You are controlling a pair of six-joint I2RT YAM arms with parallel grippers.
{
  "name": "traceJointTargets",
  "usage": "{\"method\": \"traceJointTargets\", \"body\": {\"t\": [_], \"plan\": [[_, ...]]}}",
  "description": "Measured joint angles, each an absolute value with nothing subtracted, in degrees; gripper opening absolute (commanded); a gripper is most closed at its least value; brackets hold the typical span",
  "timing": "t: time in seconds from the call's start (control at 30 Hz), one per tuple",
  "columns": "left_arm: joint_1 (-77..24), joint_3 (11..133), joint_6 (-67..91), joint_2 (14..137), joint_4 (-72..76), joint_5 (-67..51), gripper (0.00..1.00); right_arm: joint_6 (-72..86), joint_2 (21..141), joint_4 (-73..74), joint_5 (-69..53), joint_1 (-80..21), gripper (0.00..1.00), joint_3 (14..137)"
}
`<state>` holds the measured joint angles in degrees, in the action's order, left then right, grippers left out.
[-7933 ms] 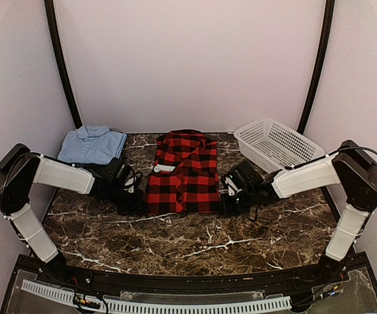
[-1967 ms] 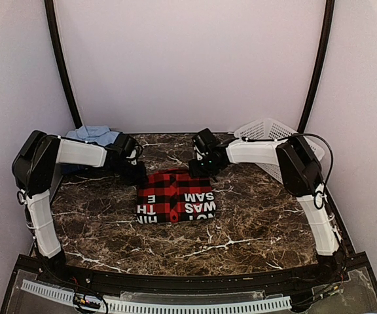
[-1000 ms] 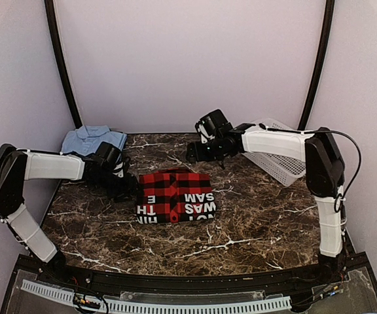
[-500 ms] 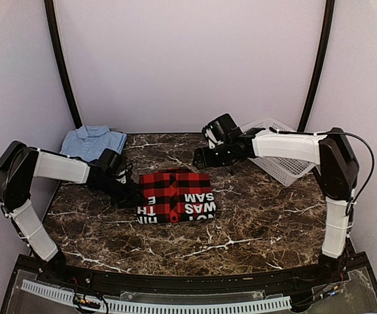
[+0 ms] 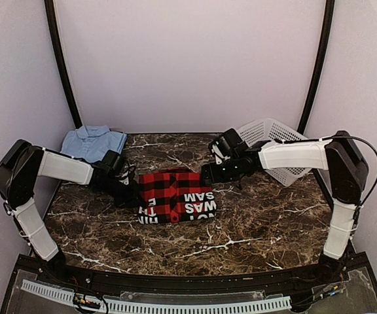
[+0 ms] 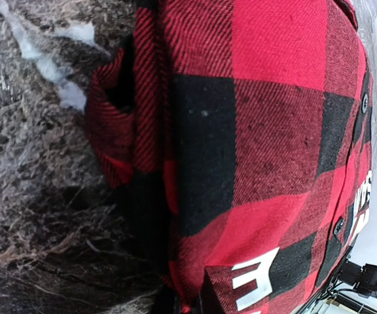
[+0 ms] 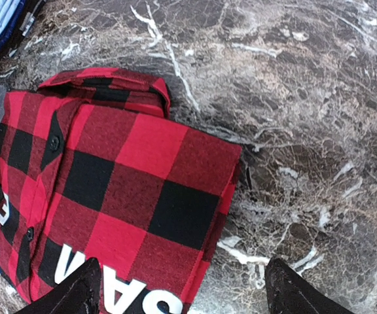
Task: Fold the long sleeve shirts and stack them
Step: Pick up the square-folded shirt from the center of the board, then turn over the square-folded shirt at the center of the board.
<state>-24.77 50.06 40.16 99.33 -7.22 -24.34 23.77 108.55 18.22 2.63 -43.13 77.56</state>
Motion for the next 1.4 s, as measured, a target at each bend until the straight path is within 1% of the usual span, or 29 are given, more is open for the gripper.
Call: {"method": "traceJointTargets", "body": {"t": [0.07,0.17,0.33,0.5,0.67,0.87,1.13,1.2,1.4], "plan": [[-24.88,50.41,40.16,99.33,-7.64,-24.01,0.0,24.21,108.12,17.96,2.68,-43.38,0.79,75.53],[-24.93,51.4,40.05,99.24,-9.26,-23.05,0.0,24.75,107.48,17.58,2.81,-43.88,0.72,72.77],[-25.02,54.06,38.72,97.78,-13.76,-21.54,0.0,25.67,107.13,17.5,3.31,-45.93,0.54,70.52],[-24.97,56.27,37.06,96.38,-17.08,-20.69,0.0,26.76,107.13,16.64,4.43,-48.66,0.42,69.41],[-24.86,57.52,35.64,96.29,-19.99,-20.25,0.0,27.94,107.26,16.47,4.75,-50.74,0.4,66.83],[-24.32,58.65,33.91,95.92,-22.96,-19.59,0.0,29.04,108.14,16.49,5.06,-51.94,0.4,66.28],[-23.86,63.09,30.04,94.41,-28.88,-18.61,0.0,29.28,108.05,17.45,6.85,-51.7,0.39,69.43],[-23.83,64.14,29.08,94.13,-30.26,-18.44,0.0,29.28,108.4,17.43,7.18,-51.64,0.36,71.68],[-23.83,66.54,27.11,93.69,-34.09,-17.96,0.0,29.58,112.64,16.25,7.77,-50.94,0.22,77.08]]}}
